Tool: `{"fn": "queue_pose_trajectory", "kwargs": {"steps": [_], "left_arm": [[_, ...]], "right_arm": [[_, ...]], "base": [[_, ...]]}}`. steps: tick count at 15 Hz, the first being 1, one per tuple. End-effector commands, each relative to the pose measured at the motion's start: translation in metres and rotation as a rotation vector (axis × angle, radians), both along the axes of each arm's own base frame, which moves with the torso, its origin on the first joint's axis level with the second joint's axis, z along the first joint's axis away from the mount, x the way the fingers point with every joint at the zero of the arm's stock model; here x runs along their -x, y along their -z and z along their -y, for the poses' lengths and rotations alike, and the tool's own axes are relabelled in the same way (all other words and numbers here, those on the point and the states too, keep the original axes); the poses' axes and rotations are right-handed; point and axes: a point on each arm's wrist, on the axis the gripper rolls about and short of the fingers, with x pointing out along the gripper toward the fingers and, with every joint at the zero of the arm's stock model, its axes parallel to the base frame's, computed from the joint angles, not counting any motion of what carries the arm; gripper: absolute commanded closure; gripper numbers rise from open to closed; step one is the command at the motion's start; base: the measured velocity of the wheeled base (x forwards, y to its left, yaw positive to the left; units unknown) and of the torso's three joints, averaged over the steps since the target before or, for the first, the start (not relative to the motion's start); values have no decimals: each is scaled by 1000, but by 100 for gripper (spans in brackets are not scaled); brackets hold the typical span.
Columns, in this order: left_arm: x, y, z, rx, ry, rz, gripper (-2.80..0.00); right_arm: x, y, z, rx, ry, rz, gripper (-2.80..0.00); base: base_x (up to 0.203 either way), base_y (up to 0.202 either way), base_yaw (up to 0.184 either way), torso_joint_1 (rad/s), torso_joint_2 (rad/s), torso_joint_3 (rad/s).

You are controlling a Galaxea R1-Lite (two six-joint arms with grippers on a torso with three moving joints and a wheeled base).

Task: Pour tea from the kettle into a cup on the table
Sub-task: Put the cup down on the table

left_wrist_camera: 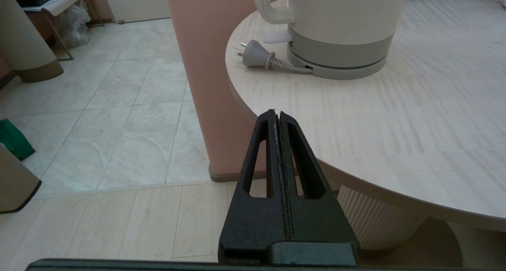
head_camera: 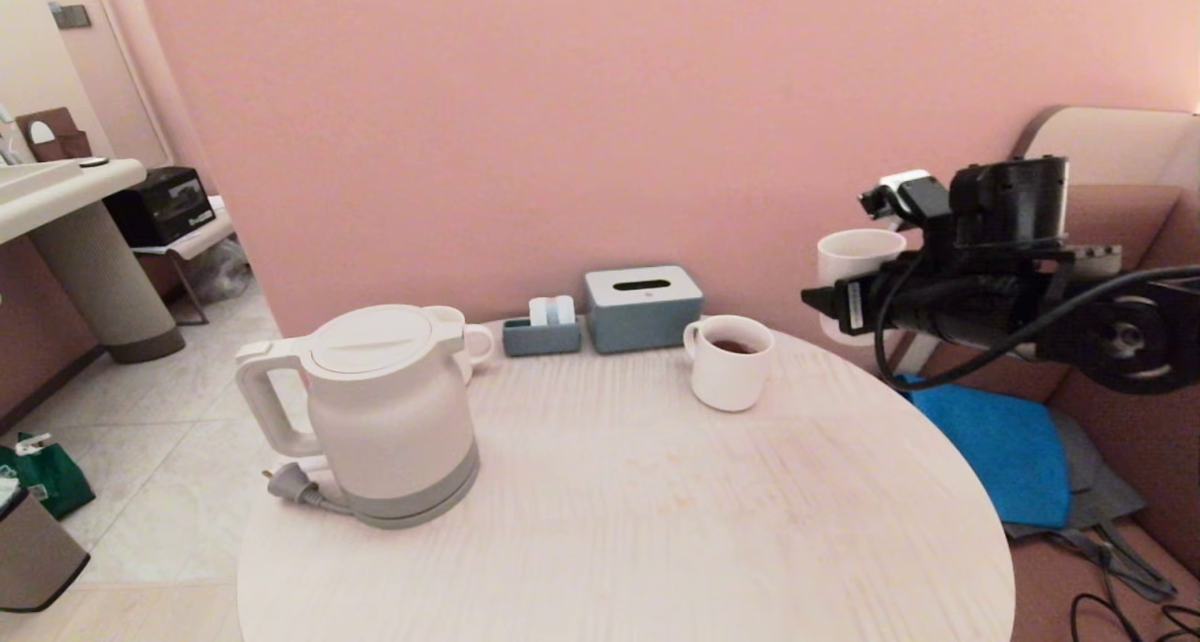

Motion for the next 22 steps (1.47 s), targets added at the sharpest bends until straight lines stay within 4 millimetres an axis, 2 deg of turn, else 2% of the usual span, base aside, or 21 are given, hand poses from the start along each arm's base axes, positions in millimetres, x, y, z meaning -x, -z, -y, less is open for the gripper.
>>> {"fn": "queue_pose_trajectory", "kwargs": {"steps": [1, 3, 5, 7, 11, 14, 16, 18, 22], "left_arm": [[0, 0, 0, 0, -1, -1, 0], [0, 0, 0, 0, -1, -1, 0], [0, 0, 0, 0, -1, -1, 0], [0, 0, 0, 0, -1, -1, 0], [0, 0, 0, 0, -1, -1, 0], [0, 0, 0, 0, -1, -1, 0], [0, 0, 0, 0, -1, -1, 0], [0, 0, 0, 0, -1, -1, 0], [0, 0, 0, 0, -1, -1, 0]], "right_arm": [[54, 4, 10, -102, -41, -38, 0], [80, 27, 14, -146, -70, -87, 0], [94, 47, 16, -196, -76, -49, 0], [105, 66, 6, -235, -98, -33, 0], [98, 100, -25, -253, -81, -9, 0], [96, 121, -39, -244, -79, -15, 0], [95, 124, -39, -236, -78, -27, 0], [92, 137, -41, -222, -70, -68, 0], [91, 137, -41, -215, -71, -67, 0]], "base": [[0, 0, 0, 0, 0, 0], [0, 0, 0, 0, 0, 0], [0, 0, 0, 0, 0, 0], [0, 0, 0, 0, 0, 0], [0, 0, 0, 0, 0, 0], [0, 0, 0, 0, 0, 0], [0, 0, 0, 0, 0, 0], [0, 0, 0, 0, 0, 0], [0, 0, 0, 0, 0, 0]]}}
